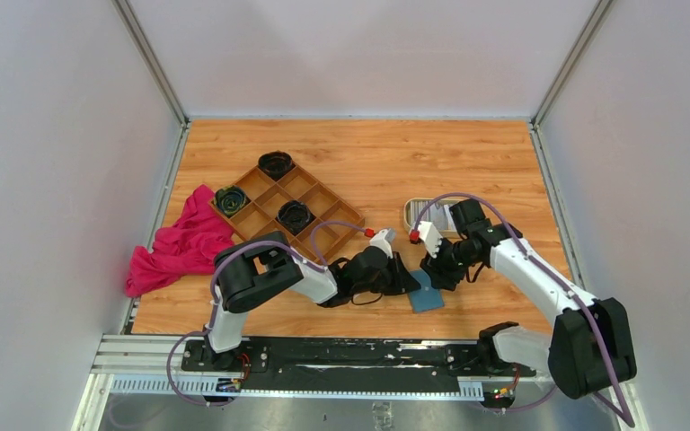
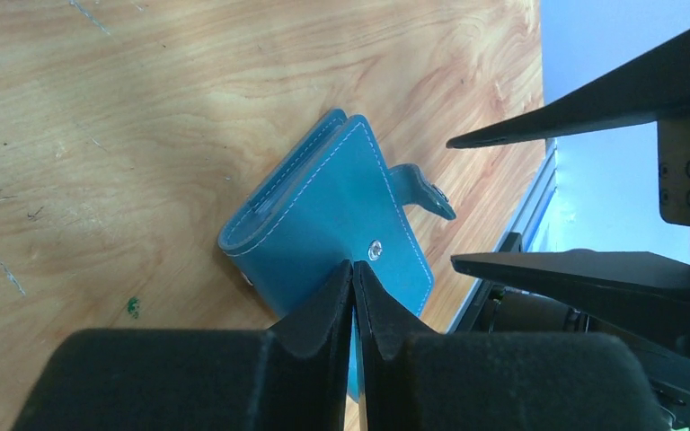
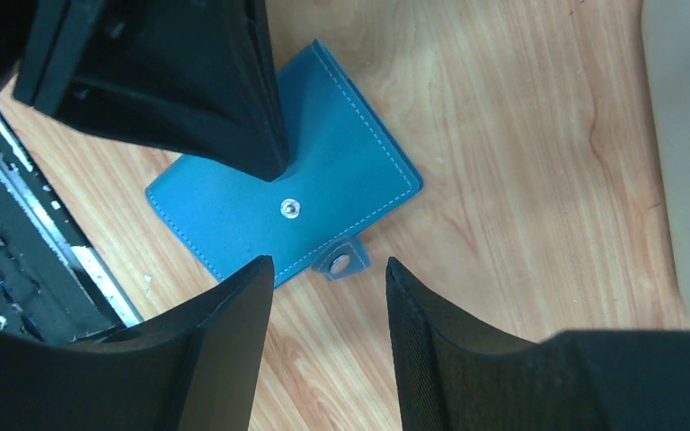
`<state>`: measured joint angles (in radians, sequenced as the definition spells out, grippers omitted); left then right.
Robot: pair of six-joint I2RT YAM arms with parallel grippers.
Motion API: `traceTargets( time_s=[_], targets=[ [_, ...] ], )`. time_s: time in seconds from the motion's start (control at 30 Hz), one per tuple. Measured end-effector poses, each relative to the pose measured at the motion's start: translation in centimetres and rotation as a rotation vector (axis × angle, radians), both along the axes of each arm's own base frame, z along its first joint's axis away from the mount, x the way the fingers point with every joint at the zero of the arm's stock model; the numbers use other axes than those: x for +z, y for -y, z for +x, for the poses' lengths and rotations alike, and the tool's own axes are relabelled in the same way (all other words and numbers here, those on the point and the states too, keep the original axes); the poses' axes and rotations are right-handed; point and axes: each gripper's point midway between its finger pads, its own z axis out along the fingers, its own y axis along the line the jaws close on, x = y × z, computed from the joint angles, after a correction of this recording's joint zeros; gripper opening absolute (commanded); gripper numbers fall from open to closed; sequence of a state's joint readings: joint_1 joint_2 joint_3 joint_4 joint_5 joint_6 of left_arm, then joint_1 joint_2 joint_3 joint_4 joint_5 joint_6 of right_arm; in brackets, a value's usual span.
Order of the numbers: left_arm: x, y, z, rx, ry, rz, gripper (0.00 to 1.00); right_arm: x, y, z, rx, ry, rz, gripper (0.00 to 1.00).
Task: Put the credit cards into the card holder
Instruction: Close the card holder at the center of the board.
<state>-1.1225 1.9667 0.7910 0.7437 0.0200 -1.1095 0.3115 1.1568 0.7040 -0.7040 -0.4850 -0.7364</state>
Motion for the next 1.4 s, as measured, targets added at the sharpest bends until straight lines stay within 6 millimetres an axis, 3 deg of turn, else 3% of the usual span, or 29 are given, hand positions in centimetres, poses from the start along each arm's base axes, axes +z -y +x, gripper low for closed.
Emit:
traceTargets(
  time_s=[0.13,0.3,0.4,0.67,0.93,1.13,1.4],
  targets=[
    [0.0,0.0,0.0,0.002,-0.002,0.0,0.09,-0.7,-0.1,0.5,-0.004,0.002,-0.04,0.4],
    [0.0,0.0,0.0,0.008,-0.002,0.0,0.09,-1.3,0.1,0.7,-0.009,-0.002,-0.075,0.07],
    [0.0,0.0,0.1,0.013,0.001,0.002,0.1,-1.2,0.2,0.8,-0.012,0.005,-0.083,0.0],
    [0.0,-1.5,0.0,0.05,0.014,0.01,0.1,-0.5,-0.3,1.4,0.059,0.059,-0.075,0.0],
    [0.2,-3.4,0.0,0.103,0.022,-0.002,0.12,1.0,-4.3,3.2,0.248,0.159,-0.007,0.0],
    [0.2,-4.1,0.0,0.115,0.035,-0.024,0.15,0.6,-6.9,3.1,0.382,0.192,0.03,0.02],
    [2.0,-6.0,-0.6,0.114,0.084,-0.046,0.17,-1.2,-6.6,1.3,0.454,0.186,0.047,0.09]
  ],
)
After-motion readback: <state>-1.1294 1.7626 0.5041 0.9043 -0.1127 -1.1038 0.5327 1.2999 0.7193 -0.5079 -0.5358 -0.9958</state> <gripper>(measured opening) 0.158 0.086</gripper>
